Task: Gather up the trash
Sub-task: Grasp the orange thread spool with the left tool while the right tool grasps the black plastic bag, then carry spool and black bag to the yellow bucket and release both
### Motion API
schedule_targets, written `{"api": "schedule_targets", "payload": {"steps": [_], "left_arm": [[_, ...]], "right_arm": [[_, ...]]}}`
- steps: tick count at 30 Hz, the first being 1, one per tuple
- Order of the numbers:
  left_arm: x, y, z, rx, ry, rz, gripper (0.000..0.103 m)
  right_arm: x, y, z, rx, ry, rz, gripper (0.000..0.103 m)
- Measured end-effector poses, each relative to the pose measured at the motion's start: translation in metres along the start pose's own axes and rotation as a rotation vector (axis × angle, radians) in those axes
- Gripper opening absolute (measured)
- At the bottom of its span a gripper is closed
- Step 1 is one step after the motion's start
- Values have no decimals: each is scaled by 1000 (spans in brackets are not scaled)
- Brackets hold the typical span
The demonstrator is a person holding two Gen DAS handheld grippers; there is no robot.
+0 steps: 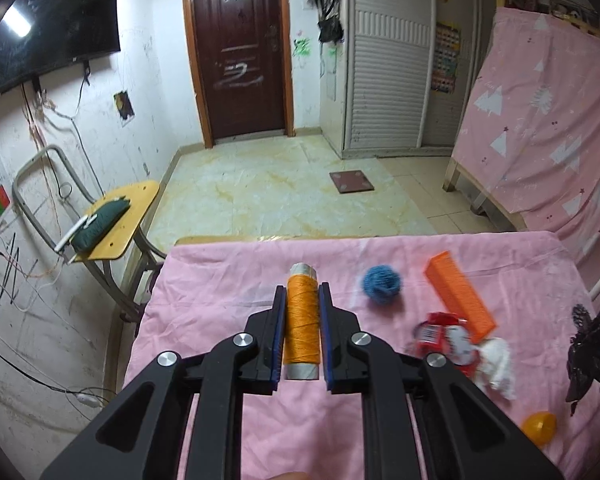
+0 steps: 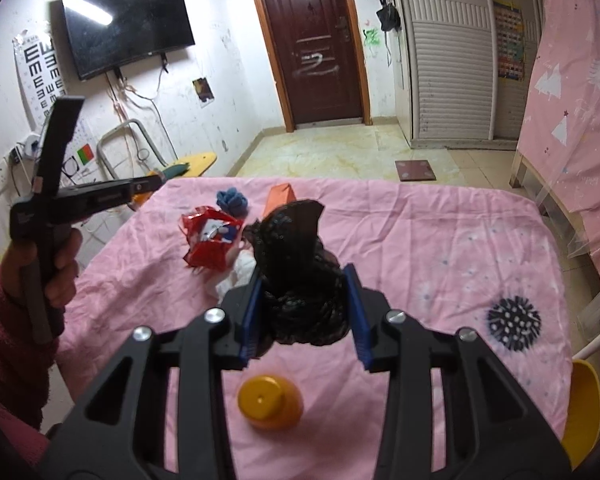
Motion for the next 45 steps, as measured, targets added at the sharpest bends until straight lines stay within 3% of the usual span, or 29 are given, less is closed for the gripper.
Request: {"api": "schedule_targets", "payload": {"steps": [15, 30, 33, 38, 45], "left_arm": [[101, 1, 39, 49, -84, -122, 8], [209, -10, 33, 15, -204, -212, 8], [237, -14, 31, -3, -258, -222, 8], [292, -26, 19, -104, -420, -207, 8], [365, -51, 0, -194, -547, -238, 8]], "right_arm": [[69, -28, 65, 92, -66, -101, 36], [140, -49, 109, 155, -152, -211, 36], [162, -55, 118, 169, -206, -238, 37], [203, -66, 128, 169, -284, -293, 37], [253, -84, 137, 147, -347, -374, 37]]}}
Point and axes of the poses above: each gripper's, at about its wrist camera, not at the fingertips, and z roughly against the way its jaws point, x to its right, y to its top, the point moved 3 cm from there along -z, roughly the way its jaws point, and after that the axes turned 14 degrees about -y, right-handed, at the moved point
